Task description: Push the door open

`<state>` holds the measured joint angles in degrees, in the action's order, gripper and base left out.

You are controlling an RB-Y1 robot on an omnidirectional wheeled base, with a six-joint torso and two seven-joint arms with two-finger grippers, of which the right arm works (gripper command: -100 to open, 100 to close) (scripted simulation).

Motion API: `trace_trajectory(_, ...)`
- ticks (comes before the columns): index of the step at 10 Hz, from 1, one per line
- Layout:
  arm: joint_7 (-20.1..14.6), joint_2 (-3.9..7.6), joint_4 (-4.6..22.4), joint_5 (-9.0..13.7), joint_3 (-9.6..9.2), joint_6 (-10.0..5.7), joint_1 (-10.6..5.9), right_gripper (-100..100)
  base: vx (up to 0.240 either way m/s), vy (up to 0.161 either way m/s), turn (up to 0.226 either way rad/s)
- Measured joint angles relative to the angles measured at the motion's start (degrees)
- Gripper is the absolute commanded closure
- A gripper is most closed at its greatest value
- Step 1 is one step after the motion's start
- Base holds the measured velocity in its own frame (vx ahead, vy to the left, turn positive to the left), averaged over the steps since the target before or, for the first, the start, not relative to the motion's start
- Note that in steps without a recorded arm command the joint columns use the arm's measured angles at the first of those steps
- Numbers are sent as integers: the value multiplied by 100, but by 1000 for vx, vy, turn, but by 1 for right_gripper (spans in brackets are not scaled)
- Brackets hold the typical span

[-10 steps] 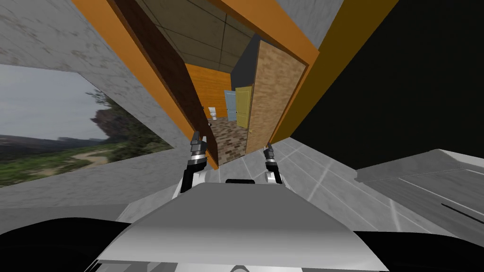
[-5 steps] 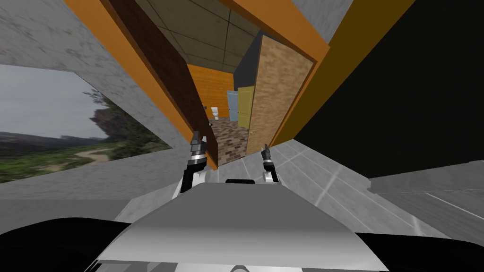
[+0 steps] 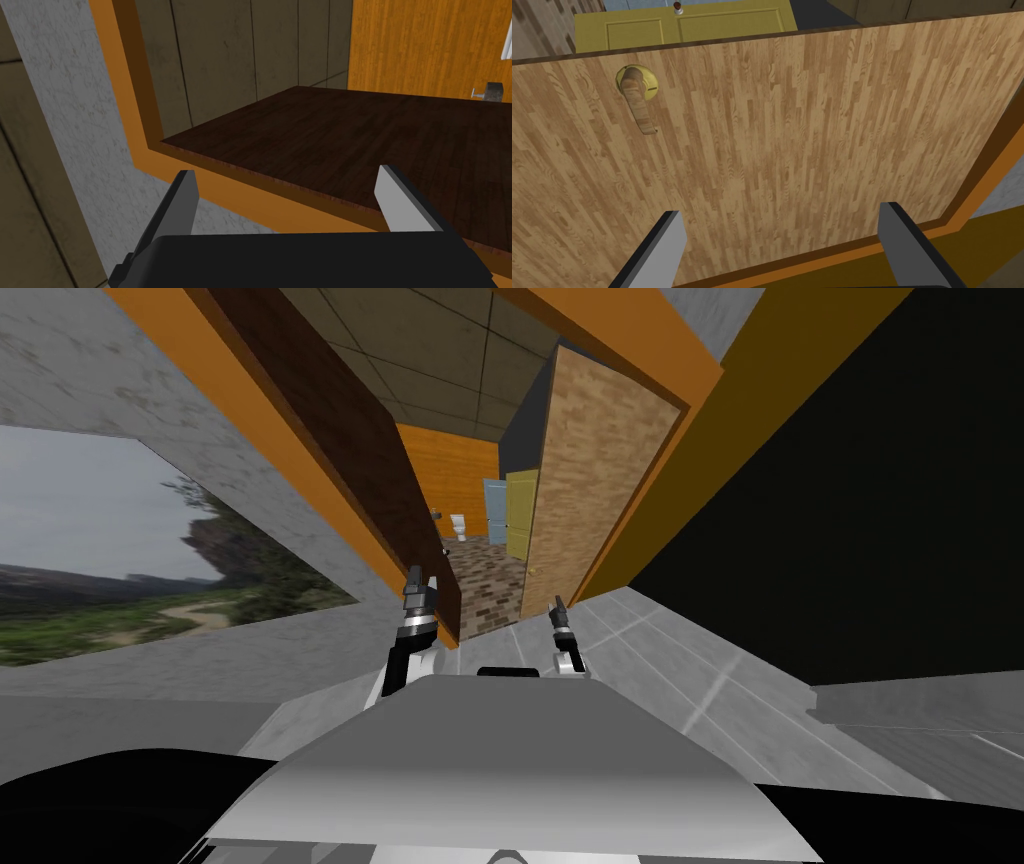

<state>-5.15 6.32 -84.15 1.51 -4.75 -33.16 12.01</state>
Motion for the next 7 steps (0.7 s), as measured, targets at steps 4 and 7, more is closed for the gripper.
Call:
trace_trajectory(4,-1,49,612,78,-109,-154,-256,-100,70,-86,88)
trace_trajectory(7,-3,96,1126,143,-202,-298,-455,-100,91,-93,93)
